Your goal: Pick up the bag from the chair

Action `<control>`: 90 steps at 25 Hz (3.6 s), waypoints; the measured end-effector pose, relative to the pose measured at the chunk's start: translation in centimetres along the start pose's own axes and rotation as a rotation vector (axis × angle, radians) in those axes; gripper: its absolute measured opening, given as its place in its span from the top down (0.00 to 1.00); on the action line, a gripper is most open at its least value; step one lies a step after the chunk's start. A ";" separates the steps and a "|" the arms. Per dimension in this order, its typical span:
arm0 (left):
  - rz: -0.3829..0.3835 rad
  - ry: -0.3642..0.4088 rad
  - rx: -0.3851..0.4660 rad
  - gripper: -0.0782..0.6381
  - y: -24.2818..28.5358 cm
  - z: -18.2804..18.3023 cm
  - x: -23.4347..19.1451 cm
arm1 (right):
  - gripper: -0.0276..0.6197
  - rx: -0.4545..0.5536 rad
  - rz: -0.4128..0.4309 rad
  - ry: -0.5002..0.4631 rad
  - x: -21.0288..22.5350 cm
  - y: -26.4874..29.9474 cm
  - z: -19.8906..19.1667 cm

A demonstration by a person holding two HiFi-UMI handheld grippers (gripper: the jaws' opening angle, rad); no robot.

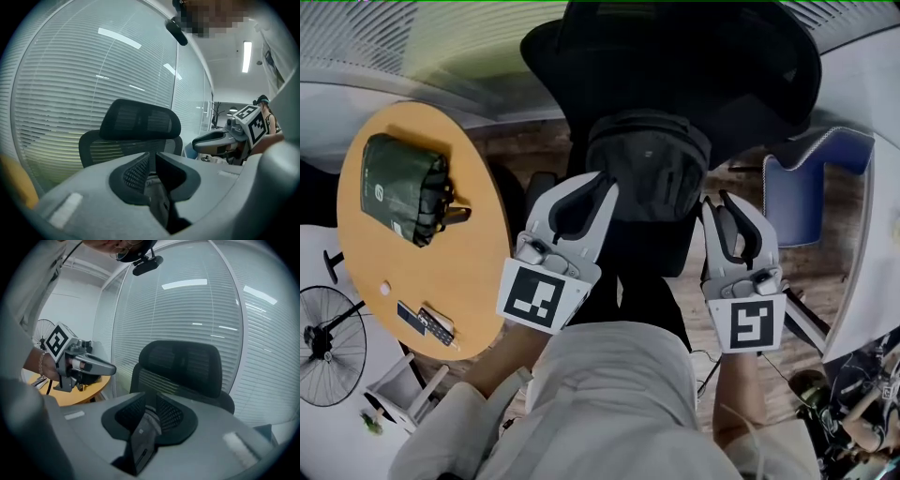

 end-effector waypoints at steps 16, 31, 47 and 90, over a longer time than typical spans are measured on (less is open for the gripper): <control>0.057 -0.030 -0.053 0.80 1.7 -6.9 -2.8 | 0.80 -0.048 -0.011 -0.023 -0.2 3.1 -4.9; 0.086 -0.041 -0.152 0.75 4.0 -13.4 -5.0 | 0.74 -0.146 -0.045 -0.063 1.4 5.6 -11.1; 0.127 -0.065 -0.249 0.68 6.7 -19.4 -8.2 | 0.68 -0.242 -0.057 -0.069 2.9 8.9 -17.4; 0.104 -0.124 -0.339 0.68 11.0 -25.8 -10.0 | 0.75 -0.368 -0.076 -0.050 5.3 13.3 -24.2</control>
Point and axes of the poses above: the fingertips, and each gripper's own axes: y forward along the fingers, x to its right, z out of its top, the point moved 4 cm from there along -y, backward along the fingers, and after that the axes turned 1 degree about y, right-handed, at the moved point
